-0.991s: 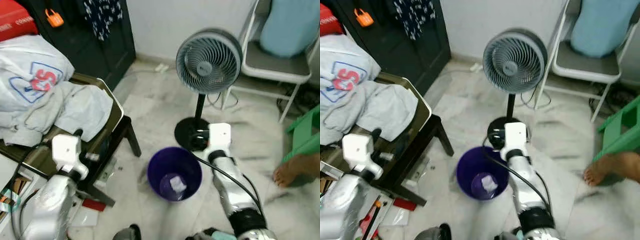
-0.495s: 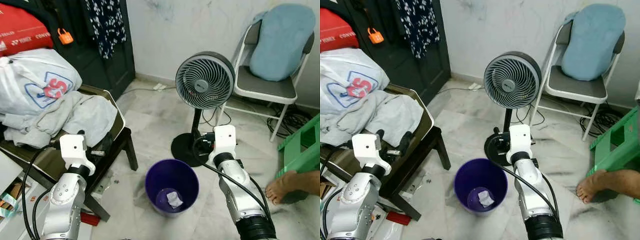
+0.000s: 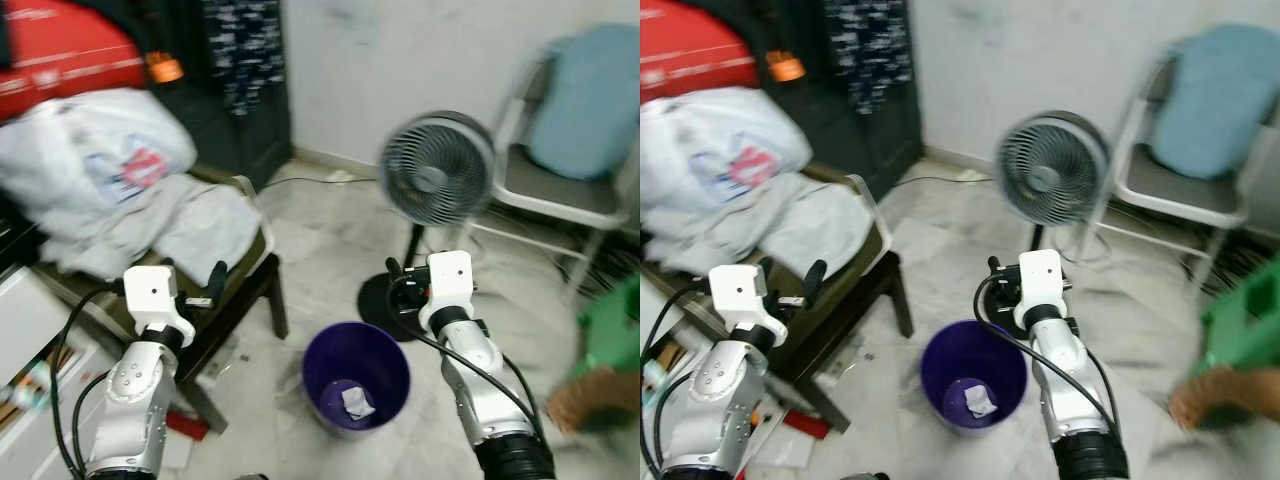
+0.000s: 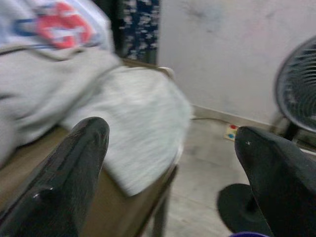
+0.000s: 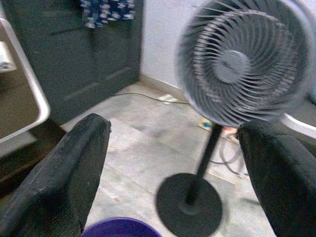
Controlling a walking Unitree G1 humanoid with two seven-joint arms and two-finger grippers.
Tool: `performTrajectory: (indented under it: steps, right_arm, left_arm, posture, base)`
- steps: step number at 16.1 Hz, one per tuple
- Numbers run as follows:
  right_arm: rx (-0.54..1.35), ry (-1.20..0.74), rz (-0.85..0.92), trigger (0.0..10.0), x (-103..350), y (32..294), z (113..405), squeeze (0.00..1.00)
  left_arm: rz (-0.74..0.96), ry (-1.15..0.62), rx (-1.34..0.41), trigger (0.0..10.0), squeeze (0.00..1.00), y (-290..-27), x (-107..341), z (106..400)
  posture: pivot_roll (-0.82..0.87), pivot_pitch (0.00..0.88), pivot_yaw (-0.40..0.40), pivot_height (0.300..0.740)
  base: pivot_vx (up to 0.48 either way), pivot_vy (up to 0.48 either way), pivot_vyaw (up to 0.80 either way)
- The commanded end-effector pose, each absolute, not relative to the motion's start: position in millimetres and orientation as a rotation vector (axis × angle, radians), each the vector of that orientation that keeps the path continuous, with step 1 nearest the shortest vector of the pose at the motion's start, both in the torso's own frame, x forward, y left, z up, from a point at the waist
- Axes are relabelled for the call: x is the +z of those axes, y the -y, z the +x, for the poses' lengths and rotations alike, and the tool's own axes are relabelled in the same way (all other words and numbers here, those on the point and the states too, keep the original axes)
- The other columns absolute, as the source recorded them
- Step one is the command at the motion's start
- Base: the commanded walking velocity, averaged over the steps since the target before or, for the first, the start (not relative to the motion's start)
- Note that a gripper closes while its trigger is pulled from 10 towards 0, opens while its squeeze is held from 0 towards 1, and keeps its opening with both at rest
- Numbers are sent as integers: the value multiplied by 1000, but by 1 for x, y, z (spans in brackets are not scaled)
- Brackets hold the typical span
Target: Clean up the room
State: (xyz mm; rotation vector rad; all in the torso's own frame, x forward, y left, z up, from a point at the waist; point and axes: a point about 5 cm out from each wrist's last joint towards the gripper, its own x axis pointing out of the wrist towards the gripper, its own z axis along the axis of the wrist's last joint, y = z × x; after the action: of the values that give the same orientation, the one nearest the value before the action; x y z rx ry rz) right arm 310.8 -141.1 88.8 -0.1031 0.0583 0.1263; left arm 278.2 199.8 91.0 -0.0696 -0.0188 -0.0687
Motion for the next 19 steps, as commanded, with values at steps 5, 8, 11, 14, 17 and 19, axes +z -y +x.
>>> performTrajectory:
  steps: [5,8,11,14,17,19]
  right_arm:
    - [147,-47,-88,10000,94,136,312,0]
    - [151,-45,-87,10000,94,136,313,0]
    - [166,-39,-90,10000,94,134,311,0]
    - [172,-37,-89,10000,95,133,312,0]
    - [175,-34,-87,10000,96,132,313,0]
    - [177,-33,-85,10000,97,131,314,0]
  left_arm:
    - [-59,19,-26,10000,0,-205,90,278]
    - [-63,12,-41,10000,0,-205,88,278]
    - [-62,7,-61,10000,0,-202,87,278]
    - [-61,8,-57,10000,0,-202,87,279]
    - [-54,10,-48,10000,0,-202,88,280]
    - [-45,12,-32,10000,0,-204,88,280]
  posture:
    - [-102,17,27,740]
    - [-101,14,26,740]
    - [-103,12,26,740]
    - [-102,15,23,740]
    - [-100,20,21,740]
    - [-98,22,22,740]
  base:
    - [0,0,635]
    - [0,0,0]
    - [0,0,775]
    - [0,0,777]
    - [0,0,775]
    - [0,0,775]
